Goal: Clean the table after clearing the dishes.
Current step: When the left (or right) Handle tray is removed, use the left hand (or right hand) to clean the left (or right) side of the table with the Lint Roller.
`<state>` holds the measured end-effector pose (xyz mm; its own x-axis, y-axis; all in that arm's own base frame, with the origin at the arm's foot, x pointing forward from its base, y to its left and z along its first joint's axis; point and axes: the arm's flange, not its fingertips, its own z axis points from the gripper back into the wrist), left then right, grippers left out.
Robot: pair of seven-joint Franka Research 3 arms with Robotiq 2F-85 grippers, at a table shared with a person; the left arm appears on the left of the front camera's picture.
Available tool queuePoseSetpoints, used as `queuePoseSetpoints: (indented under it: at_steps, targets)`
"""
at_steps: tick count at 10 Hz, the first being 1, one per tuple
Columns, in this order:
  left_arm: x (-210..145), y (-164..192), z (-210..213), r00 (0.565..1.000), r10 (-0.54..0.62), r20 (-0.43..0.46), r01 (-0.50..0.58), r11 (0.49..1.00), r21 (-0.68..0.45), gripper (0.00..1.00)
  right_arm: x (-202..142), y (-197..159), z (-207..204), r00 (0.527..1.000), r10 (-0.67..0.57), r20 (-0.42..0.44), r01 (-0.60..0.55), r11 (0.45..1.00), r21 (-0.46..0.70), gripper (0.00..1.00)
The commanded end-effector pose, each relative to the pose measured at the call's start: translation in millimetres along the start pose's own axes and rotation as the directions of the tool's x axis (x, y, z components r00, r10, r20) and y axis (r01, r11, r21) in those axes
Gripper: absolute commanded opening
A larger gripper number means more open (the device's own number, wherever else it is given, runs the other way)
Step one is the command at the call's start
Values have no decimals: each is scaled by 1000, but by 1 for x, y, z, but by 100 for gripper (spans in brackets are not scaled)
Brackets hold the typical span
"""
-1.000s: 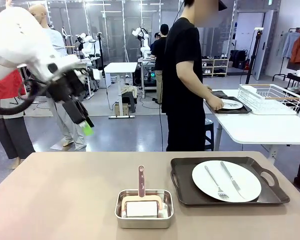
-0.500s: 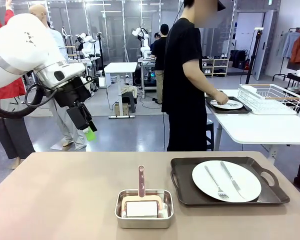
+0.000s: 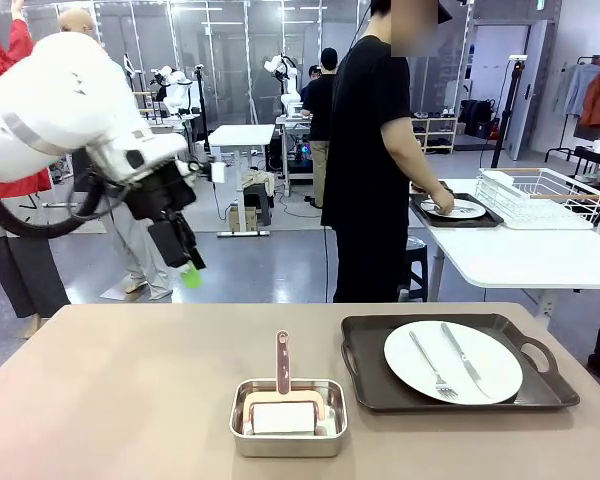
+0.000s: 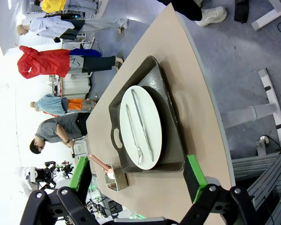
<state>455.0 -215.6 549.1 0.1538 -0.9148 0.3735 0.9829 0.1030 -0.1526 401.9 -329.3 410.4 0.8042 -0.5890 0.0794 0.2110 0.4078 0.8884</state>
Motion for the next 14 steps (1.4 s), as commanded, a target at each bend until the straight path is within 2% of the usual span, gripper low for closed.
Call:
queuePoseSetpoints:
  at_steps: [1,3,4,6,7,11,12,14]
  targets:
    - [49,33,-16,990,-48,-134,48,999,0,100,0,2,1,1000,2,3,-2,1000,3,100]
    - [92,59,-51,976,-84,-203,77,996,-44,100,0,2,1,1000,2,3,-2,1000,3,100]
    - [107,68,-70,971,-119,-207,107,992,-66,100,0,2,1,1000,2,3,-2,1000,3,100]
    - [127,84,-108,947,-114,-299,92,992,-84,100,0,2,1,1000,2,3,-2,1000,3,100]
    - [134,90,-120,943,-126,-307,101,990,-95,100,0,2,1,1000,2,3,-2,1000,3,100]
    - [129,117,-154,935,-86,-343,28,985,-171,100,0,2,1,1000,2,3,-2,1000,3,100]
    - [127,120,-164,921,-83,-381,2,978,-209,100,0,2,1,1000,2,3,-2,1000,3,100]
    - [117,122,-178,918,-90,-386,-7,970,-243,100,0,2,1,1000,2,3,-2,1000,3,100]
